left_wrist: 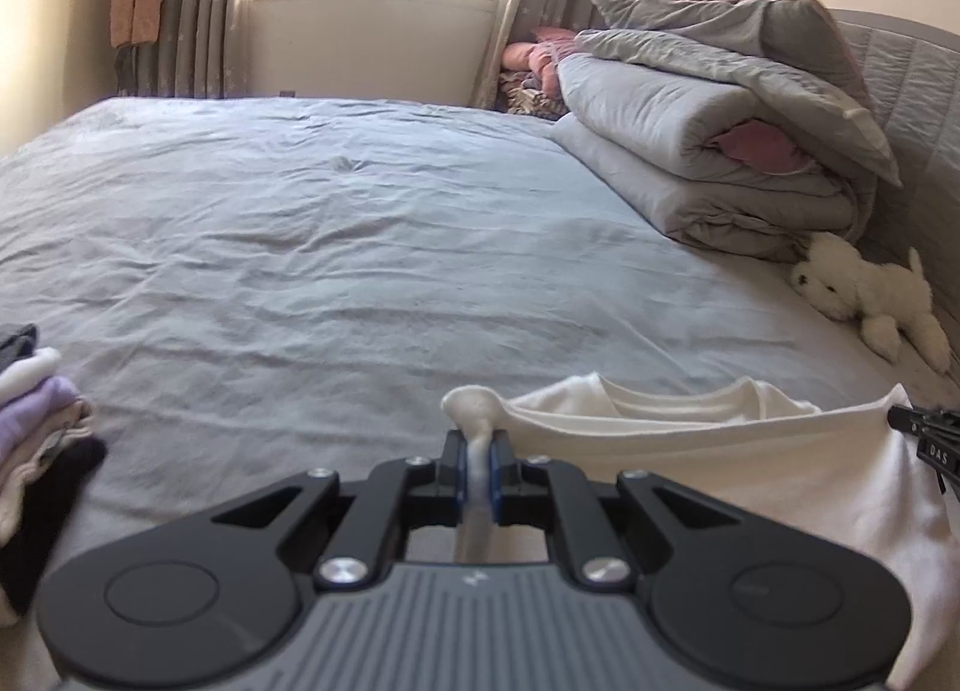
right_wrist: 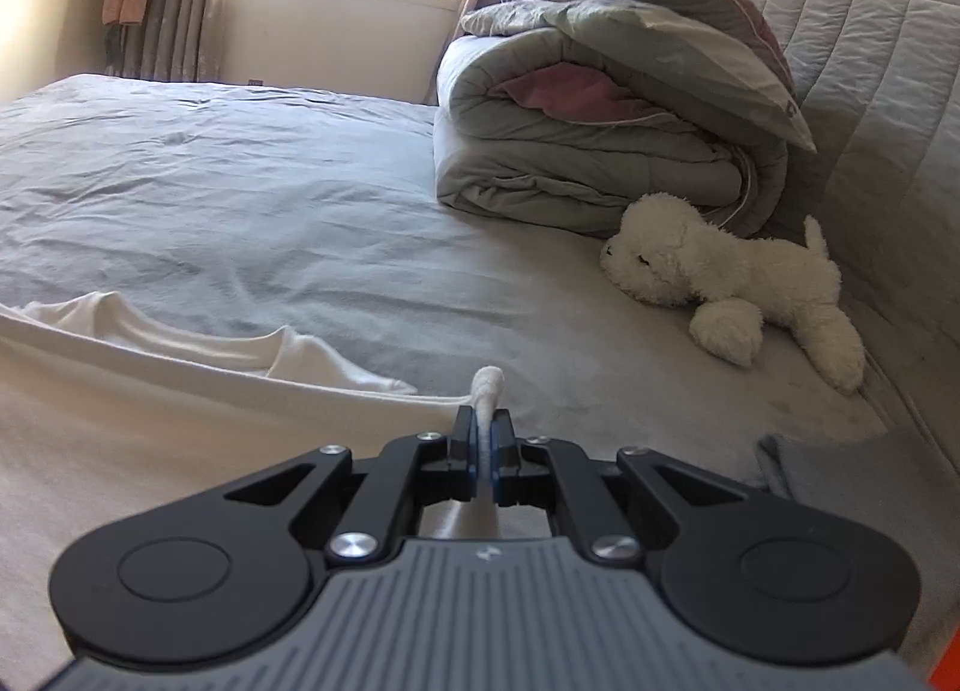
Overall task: Fold clothes
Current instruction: 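Lift the hem edge with both grippers and fold it over toward the collar, then open both grippers and release the folded sweatshirt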
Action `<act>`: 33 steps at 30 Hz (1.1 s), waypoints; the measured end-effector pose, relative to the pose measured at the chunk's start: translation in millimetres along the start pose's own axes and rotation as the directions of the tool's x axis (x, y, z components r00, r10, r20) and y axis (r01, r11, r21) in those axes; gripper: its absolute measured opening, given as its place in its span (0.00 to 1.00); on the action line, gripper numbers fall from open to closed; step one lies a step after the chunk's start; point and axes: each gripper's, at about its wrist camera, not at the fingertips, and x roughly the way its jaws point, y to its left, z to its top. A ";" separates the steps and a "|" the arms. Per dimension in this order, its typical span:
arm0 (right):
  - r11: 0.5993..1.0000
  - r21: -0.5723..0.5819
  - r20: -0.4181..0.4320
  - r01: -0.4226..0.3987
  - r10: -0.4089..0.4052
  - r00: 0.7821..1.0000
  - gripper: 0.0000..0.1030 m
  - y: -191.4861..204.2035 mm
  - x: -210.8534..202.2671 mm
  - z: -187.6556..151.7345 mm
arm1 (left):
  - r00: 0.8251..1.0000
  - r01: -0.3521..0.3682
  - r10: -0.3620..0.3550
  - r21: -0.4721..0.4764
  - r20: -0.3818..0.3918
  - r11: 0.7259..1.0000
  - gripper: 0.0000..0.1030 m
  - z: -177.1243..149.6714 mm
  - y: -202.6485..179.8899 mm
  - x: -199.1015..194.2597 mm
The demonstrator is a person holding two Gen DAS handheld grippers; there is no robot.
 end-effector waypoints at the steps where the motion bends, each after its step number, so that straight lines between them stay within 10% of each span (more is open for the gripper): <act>1: 1.000 0.006 -0.004 0.001 -0.001 1.000 0.04 -0.8 6.4 2.1 | 1.000 -0.006 0.006 -0.001 -0.001 1.000 0.07 2.9 -1.1 8.0; 18: 0.996 -0.086 -0.128 0.011 -0.022 0.992 0.04 22.8 101.5 20.2 | 0.984 -0.174 0.175 0.033 -0.039 0.984 0.16 6.9 -4.0 85.2; 28: 0.997 -0.001 -0.112 0.079 -0.079 0.991 0.12 -12.5 60.7 18.0 | 0.993 -0.113 0.117 -0.148 0.019 0.983 0.38 24.7 37.1 14.1; 33: 0.992 0.124 -0.166 -0.016 0.037 0.985 0.16 -39.6 19.4 5.5 | 1.000 0.009 -0.009 -0.090 0.000 0.996 0.41 -0.6 5.6 -24.9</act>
